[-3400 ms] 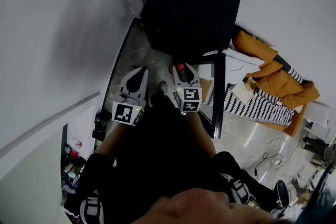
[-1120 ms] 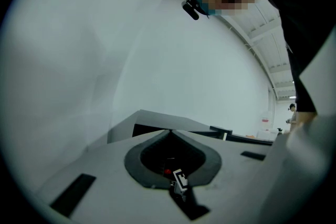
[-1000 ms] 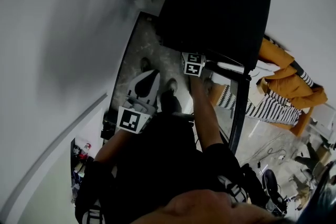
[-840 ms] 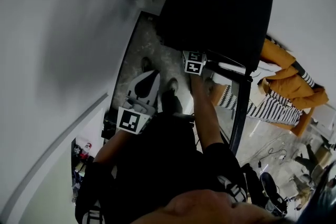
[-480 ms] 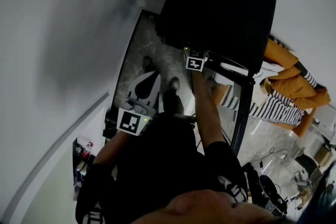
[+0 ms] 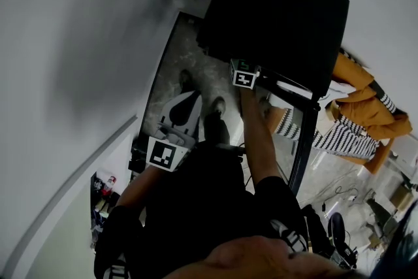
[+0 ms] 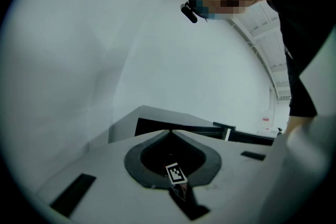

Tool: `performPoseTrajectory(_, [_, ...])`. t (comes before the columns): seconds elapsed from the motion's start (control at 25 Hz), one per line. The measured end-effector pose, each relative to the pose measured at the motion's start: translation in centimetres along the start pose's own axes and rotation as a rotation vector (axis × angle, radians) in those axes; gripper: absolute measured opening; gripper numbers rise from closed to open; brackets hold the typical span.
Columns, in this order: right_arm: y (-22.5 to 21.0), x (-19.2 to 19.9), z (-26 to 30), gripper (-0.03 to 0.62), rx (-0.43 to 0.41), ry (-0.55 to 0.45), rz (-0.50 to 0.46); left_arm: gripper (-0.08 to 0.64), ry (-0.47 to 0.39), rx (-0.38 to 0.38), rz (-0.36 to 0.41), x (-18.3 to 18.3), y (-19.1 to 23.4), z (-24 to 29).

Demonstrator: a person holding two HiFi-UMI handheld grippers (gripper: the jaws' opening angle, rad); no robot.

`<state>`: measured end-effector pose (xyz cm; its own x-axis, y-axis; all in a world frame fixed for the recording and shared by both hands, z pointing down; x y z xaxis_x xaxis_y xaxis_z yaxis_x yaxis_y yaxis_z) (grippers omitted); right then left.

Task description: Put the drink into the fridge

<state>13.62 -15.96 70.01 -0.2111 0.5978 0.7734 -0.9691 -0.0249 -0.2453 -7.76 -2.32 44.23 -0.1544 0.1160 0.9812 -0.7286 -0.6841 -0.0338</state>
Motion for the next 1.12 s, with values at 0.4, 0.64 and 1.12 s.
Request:
performPoseTrajectory(0.4, [-0.2, -0.6, 1.0, 0.143, -0.004, -0.019, 0.006, 0.006, 0.013, -0.003, -0.01, 0.6, 0.2, -0.1])
performPoseTrajectory(0.64, [-0.8, 0.4, 1.8, 0.141, 0.009, -0.002, 0.017, 0.006, 0.02, -0.001, -0.009, 0.8, 0.4, 0.2])
performPoseTrajectory(1.12, [-2.0, 3.7, 3.5, 0.142, 0.016, 0.047, 0.043, 0.006, 0.037, 0.0, -0.014, 1.2, 0.6, 0.5])
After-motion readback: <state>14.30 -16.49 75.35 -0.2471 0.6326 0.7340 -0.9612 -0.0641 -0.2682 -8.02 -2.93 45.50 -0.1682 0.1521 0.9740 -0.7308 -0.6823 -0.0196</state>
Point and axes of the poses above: the fingertips, and each gripper's own axes: z forward along the fingers, y to its left, x out of its underside, the point moved 8 cm from there along -z, backward along the fingers, and after that the axes turned 15 degrees about z, right-handed, at the moved point
